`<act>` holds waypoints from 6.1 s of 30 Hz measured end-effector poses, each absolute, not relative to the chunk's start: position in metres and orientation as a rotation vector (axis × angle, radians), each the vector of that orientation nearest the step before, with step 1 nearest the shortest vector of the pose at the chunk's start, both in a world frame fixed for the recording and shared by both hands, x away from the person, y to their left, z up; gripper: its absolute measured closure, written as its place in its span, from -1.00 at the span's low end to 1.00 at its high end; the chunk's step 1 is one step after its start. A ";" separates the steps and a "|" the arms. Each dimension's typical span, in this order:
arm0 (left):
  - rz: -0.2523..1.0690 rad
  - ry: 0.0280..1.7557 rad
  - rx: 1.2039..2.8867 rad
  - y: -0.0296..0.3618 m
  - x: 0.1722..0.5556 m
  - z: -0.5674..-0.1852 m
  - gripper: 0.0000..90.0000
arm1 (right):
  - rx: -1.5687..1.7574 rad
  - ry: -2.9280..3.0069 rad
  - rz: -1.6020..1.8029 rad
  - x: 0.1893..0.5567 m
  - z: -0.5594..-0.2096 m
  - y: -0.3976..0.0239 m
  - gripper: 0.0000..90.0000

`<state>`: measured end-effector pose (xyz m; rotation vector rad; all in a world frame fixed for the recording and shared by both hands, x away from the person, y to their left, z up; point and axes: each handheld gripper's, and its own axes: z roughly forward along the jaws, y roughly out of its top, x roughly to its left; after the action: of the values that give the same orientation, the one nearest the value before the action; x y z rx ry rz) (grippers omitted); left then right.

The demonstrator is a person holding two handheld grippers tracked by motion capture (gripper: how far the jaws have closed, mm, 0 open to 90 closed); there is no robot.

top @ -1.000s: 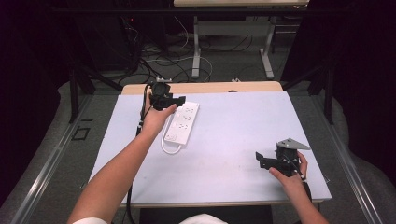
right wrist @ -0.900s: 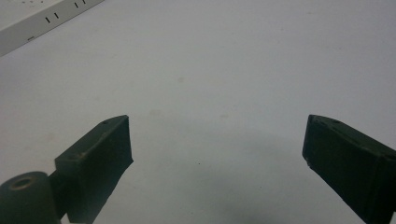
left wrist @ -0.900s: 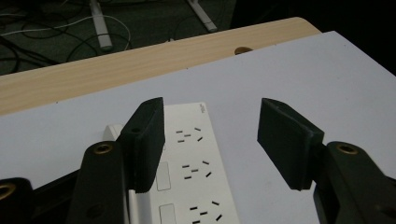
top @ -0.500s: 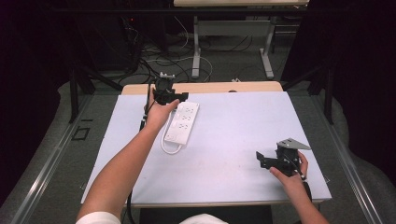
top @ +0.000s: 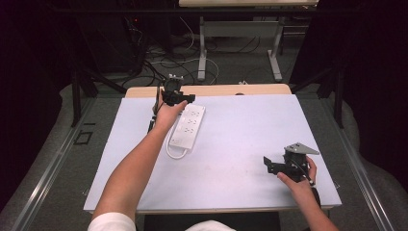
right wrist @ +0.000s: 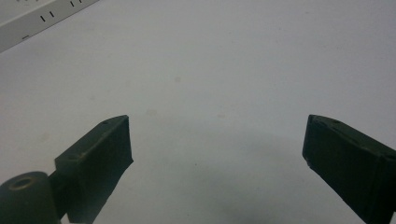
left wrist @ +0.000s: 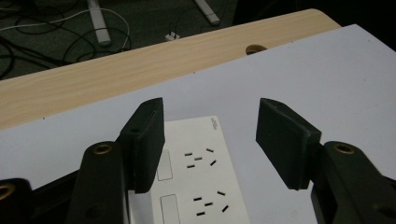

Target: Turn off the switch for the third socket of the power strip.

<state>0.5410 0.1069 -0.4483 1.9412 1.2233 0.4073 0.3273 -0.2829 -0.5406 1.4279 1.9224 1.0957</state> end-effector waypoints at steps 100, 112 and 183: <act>0.346 1.468 1.994 0.103 0.587 -0.525 1.00 | 1.436 1.963 1.108 0.329 -0.546 -0.284 -0.83; 0.369 1.456 2.008 0.102 0.586 -0.526 1.00 | 1.424 1.966 1.105 0.329 -0.546 -0.284 -0.83; 0.328 1.479 1.985 0.103 0.580 -0.513 0.36 | 1.431 1.980 1.122 0.330 -0.546 -0.284 -0.83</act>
<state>0.5802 0.1034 -0.5129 1.9847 1.4793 0.3281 0.3303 -0.2841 -0.5465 1.4314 1.9801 1.1221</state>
